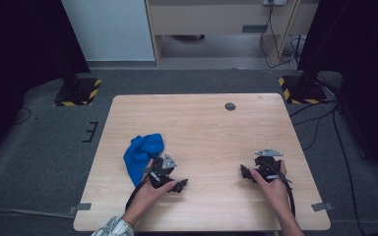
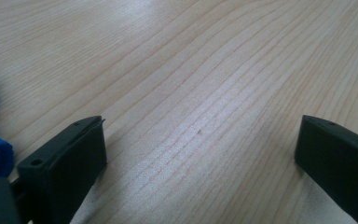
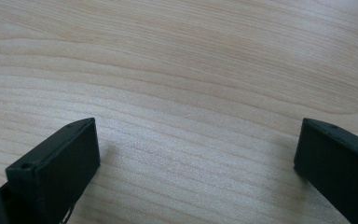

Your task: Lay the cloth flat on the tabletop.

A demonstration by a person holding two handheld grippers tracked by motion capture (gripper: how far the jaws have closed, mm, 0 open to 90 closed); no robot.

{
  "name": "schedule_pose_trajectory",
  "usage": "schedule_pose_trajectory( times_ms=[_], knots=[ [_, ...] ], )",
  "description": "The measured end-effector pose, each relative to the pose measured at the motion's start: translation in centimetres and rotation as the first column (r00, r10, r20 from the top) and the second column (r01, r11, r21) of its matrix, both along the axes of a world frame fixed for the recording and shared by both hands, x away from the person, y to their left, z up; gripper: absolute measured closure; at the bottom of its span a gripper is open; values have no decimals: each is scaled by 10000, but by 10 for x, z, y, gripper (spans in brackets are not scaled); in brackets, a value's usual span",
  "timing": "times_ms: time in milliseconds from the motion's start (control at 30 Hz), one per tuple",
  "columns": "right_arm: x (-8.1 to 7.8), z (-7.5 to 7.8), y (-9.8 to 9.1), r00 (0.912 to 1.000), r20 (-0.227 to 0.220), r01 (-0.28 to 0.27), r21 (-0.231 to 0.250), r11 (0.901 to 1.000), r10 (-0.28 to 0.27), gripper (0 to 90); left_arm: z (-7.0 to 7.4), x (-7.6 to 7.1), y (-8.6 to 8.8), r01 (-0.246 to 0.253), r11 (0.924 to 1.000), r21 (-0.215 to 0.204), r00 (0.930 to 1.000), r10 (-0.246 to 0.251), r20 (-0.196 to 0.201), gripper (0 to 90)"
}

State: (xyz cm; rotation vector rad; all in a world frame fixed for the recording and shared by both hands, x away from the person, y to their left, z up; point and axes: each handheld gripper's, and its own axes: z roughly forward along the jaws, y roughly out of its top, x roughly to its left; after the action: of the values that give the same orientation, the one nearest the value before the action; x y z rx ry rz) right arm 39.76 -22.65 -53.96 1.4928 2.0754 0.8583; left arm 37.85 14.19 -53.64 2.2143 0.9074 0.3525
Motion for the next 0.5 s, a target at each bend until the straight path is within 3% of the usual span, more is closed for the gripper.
schedule_pose_trajectory(
  times_ms=[67,233,267,300,367,500],
  knots=[
    [0,0,0,10000,1,-22,-2,10000,22,2,2,0,1,53,9998,-181,10000,-54,-66,32],
    [0,0,0,10000,-5,-69,-24,10000,69,2,18,-4,3,90,9969,-783,9993,-61,370,38],
    [-1,0,0,9999,-7,-106,-12,9999,106,2,27,-7,8,38,9935,-1139,9984,27,569,39],
    [-1,0,0,9999,-7,-106,-12,9999,106,2,27,-7,8,38,9935,-1139,9984,27,569,41],
    [-1,0,-1,9999,-24,-146,-7,9999,146,2,44,-9,19,-41,9901,-1404,9950,181,986,43],
    [-1,0,-1,9998,-42,-193,-25,9998,193,2,61,-5,39,-160,9829,-1837,9944,348,998,48]
  ],
)
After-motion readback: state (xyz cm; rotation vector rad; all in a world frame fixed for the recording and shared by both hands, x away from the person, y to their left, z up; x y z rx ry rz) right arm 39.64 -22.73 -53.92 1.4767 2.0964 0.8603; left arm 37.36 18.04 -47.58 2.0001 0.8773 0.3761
